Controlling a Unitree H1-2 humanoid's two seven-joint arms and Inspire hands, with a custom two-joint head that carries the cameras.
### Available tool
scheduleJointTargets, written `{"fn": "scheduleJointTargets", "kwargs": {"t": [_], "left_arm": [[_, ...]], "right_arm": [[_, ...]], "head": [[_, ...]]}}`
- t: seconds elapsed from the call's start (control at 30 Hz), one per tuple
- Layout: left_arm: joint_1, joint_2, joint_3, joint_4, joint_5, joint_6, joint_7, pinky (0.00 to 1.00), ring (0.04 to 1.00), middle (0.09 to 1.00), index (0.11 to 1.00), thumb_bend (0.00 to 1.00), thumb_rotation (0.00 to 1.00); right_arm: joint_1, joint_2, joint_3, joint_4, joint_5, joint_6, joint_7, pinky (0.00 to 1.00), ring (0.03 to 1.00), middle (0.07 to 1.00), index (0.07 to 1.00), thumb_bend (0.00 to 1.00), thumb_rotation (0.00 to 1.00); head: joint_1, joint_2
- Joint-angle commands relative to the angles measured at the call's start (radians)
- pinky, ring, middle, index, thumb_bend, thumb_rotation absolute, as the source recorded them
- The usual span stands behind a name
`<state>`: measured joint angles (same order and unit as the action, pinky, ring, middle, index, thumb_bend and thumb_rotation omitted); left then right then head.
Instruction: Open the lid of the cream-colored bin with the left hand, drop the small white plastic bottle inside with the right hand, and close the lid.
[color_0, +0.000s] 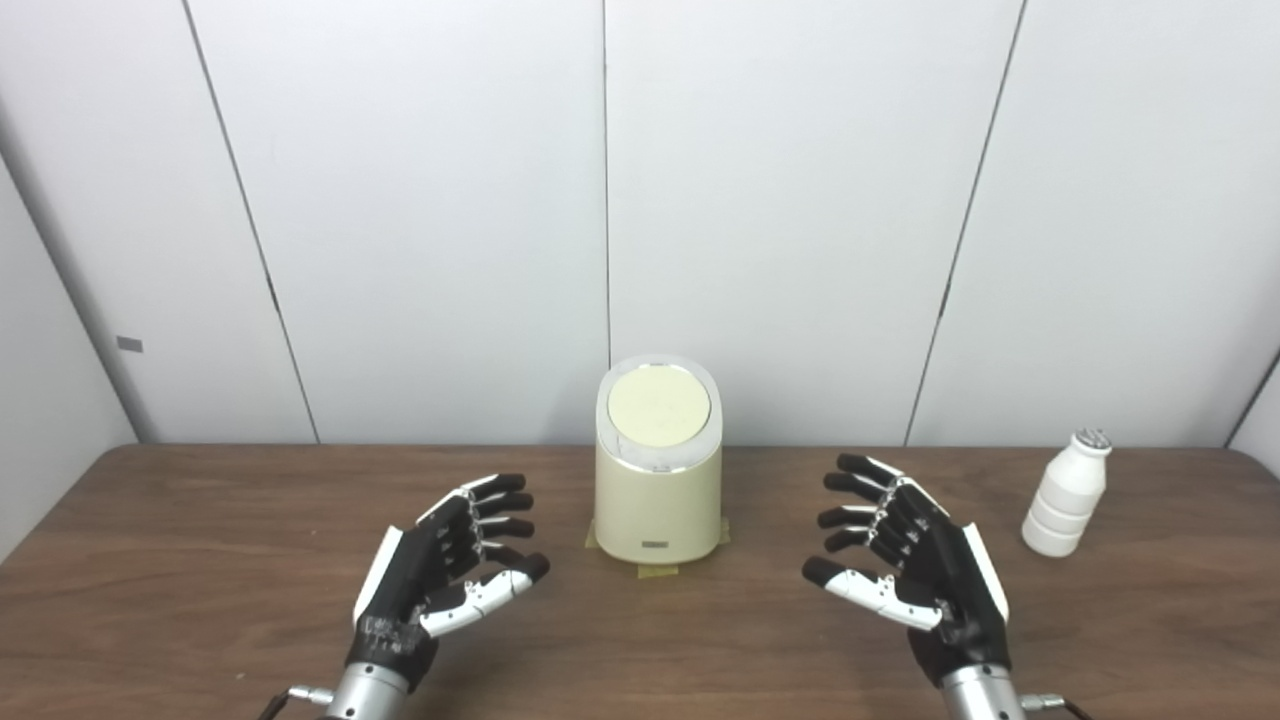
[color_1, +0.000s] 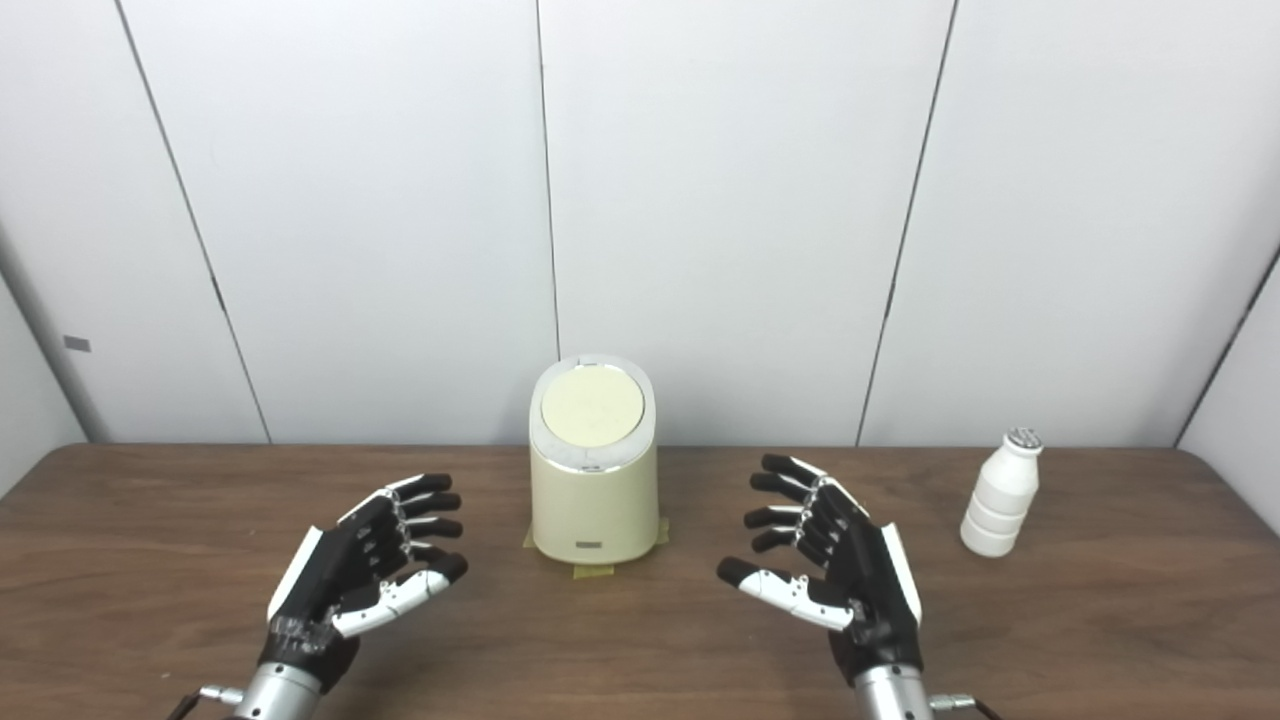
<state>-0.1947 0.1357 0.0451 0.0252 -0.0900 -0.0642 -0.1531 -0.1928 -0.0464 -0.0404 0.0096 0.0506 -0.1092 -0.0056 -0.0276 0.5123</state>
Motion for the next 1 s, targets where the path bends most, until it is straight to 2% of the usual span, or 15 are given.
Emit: {"fn": "scheduleJointTargets", "kwargs": {"t": [0.0,0.47,0.67,0.77,0.87,0.9,0.97], "left_arm": [[-0.046,0.005,0.002,-0.025,-0.001,-0.035,0.005,0.56,0.679,0.745,0.78,0.69,0.09],[-0.047,0.001,0.005,-0.025,0.001,-0.036,0.011,0.56,0.678,0.742,0.777,0.7,0.1],[-0.053,-0.044,0.016,-0.051,-0.012,0.009,0.053,0.56,0.717,0.809,0.812,0.73,0.21],[-0.071,-0.054,0.017,-0.054,0.01,0.024,0.071,0.6,0.75,0.83,0.832,0.74,0.25],[-0.121,-0.044,0.002,-0.042,0.068,0.039,0.088,0.67,0.836,0.893,0.902,0.77,0.29],[-0.15,-0.031,-0.011,-0.031,0.099,0.047,0.086,0.75,0.887,0.938,0.95,0.78,0.31],[-0.187,-0.015,-0.027,-0.017,0.142,0.059,0.087,0.84,0.944,0.988,0.99,0.82,0.36]], "right_arm": [[-0.035,-0.002,-0.001,-0.023,-0.003,-0.042,0.004,0.47,0.578,0.705,0.722,0.8,0.17],[-0.034,0.0,-0.001,-0.02,-0.001,-0.041,0.004,0.48,0.58,0.71,0.72,0.81,0.17],[-0.037,0.003,0.0,-0.022,0.002,-0.029,0.003,0.49,0.591,0.712,0.721,0.8,0.17],[-0.043,0.001,-0.002,-0.012,0.004,-0.039,0.004,0.48,0.588,0.705,0.718,0.8,0.16],[-0.045,-0.002,-0.003,-0.002,0.007,-0.046,0.007,0.49,0.585,0.71,0.721,0.8,0.17],[-0.044,-0.002,-0.003,-0.004,0.007,-0.045,0.008,0.5,0.586,0.708,0.72,0.8,0.17],[-0.042,-0.002,-0.002,-0.005,0.008,-0.044,0.009,0.5,0.588,0.707,0.719,0.79,0.17]], "head": [[-0.001,0.0],[-0.004,-0.003],[0.006,-0.014],[0.004,-0.018],[0.007,-0.023],[0.008,-0.026],[0.008,-0.028]]}}
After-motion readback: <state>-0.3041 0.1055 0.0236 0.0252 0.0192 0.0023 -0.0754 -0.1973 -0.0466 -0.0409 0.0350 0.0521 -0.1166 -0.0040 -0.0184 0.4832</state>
